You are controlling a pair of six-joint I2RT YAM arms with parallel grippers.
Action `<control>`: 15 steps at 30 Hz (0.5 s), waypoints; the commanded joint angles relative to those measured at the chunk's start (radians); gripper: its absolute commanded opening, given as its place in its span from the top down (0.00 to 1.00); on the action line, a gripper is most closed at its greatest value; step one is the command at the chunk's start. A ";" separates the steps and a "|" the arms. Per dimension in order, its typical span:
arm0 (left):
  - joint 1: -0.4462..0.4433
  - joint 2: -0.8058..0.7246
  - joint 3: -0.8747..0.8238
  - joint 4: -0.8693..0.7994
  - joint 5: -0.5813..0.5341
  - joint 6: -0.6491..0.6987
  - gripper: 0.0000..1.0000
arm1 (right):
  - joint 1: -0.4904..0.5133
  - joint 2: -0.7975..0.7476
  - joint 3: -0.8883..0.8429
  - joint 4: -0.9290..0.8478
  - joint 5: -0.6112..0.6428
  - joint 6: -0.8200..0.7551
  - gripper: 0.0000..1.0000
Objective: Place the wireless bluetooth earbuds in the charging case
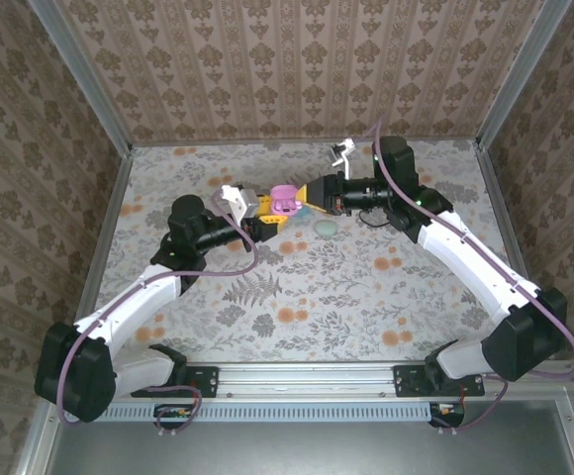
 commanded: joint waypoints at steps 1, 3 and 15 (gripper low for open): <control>-0.006 0.002 0.036 -0.005 0.033 0.016 0.67 | 0.008 0.031 0.034 -0.040 0.040 -0.050 0.78; -0.006 0.000 0.037 -0.004 0.036 0.011 0.67 | 0.013 0.041 0.042 -0.056 0.051 -0.061 0.78; -0.007 -0.004 0.041 -0.005 0.036 0.006 0.67 | 0.016 0.057 0.041 -0.021 0.072 -0.051 0.79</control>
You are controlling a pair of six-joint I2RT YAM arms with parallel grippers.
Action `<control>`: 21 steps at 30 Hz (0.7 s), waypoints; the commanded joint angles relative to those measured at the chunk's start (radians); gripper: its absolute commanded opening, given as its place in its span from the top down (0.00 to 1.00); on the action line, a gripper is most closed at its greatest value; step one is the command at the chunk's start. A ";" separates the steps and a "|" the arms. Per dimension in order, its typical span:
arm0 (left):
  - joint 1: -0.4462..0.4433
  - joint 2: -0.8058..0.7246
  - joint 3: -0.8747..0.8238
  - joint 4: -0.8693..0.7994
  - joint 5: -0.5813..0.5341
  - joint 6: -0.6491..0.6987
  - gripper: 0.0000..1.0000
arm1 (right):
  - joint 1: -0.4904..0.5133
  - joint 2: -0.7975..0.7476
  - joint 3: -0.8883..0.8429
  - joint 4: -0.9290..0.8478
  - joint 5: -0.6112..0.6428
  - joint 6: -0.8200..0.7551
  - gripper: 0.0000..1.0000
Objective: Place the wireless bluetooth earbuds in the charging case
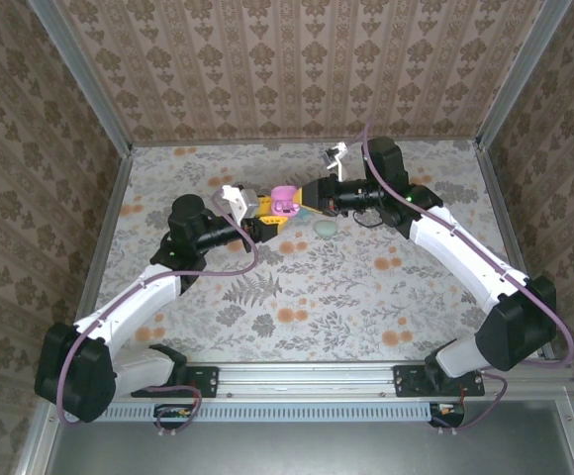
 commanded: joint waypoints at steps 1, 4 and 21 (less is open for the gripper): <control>-0.007 -0.004 0.038 0.007 0.021 0.006 0.67 | 0.007 0.011 0.033 0.027 0.025 -0.001 0.79; -0.008 -0.004 0.037 0.007 0.021 0.004 0.67 | 0.012 0.016 0.032 0.027 0.029 0.002 0.79; -0.009 -0.017 0.036 0.018 0.004 -0.005 0.67 | 0.024 0.030 0.060 -0.069 0.073 -0.054 0.78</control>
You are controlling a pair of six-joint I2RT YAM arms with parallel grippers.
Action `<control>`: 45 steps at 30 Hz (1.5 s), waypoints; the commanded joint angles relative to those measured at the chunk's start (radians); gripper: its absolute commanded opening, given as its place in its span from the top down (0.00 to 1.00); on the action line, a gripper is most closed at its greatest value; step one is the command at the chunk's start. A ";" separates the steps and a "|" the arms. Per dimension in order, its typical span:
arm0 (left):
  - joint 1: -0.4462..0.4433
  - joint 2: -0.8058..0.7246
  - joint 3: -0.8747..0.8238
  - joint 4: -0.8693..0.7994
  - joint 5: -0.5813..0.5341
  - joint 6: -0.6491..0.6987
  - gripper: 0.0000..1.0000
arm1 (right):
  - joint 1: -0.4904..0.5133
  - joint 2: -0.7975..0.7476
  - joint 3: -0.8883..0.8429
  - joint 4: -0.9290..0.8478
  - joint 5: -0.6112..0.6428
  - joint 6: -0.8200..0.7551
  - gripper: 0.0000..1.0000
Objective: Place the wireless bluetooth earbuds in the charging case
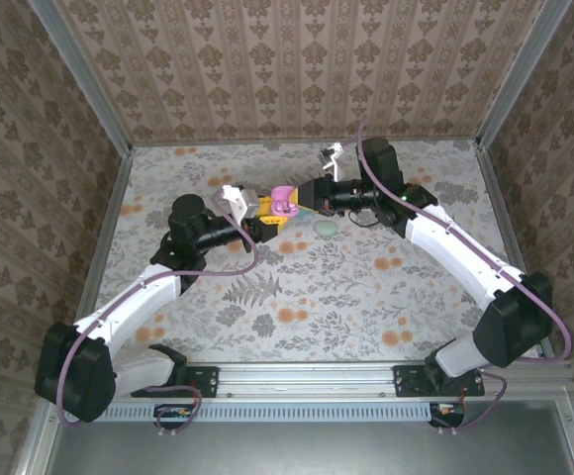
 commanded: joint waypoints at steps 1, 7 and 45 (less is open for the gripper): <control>-0.008 -0.018 0.035 0.025 0.003 -0.005 0.67 | 0.006 0.007 0.047 -0.078 0.041 -0.051 0.78; -0.008 -0.020 0.034 0.029 -0.004 -0.008 0.67 | 0.007 0.011 0.063 -0.124 0.056 -0.074 0.74; -0.008 -0.029 0.033 0.017 -0.026 0.005 0.68 | 0.009 -0.129 0.037 -0.129 0.270 -0.081 0.55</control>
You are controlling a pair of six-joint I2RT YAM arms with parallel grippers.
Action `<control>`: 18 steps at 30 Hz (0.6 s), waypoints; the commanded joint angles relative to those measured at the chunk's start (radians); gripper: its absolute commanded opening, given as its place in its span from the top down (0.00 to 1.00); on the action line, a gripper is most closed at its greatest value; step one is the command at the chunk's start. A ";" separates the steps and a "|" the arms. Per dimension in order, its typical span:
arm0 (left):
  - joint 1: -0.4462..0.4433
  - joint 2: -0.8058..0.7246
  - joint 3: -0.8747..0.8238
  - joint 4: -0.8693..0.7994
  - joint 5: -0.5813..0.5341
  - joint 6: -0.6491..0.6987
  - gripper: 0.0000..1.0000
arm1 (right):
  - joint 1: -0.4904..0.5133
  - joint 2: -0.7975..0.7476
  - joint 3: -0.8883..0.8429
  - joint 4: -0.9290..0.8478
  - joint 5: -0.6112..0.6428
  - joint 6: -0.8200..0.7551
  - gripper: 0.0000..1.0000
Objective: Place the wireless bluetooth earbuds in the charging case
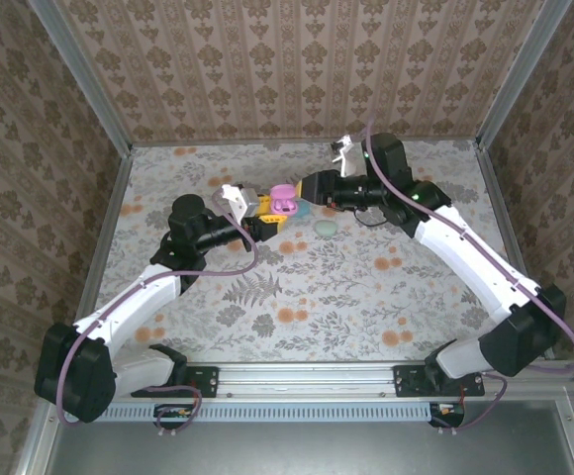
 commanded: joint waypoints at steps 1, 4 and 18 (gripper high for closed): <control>-0.008 -0.025 0.034 0.024 0.002 0.003 0.67 | -0.008 -0.067 -0.037 0.028 0.079 -0.006 0.54; -0.011 -0.012 0.046 0.031 0.012 -0.004 0.67 | -0.016 -0.094 -0.070 0.062 0.124 0.022 0.51; -0.079 0.073 0.110 0.046 0.023 -0.006 0.67 | -0.118 -0.188 -0.158 0.213 0.173 0.230 0.44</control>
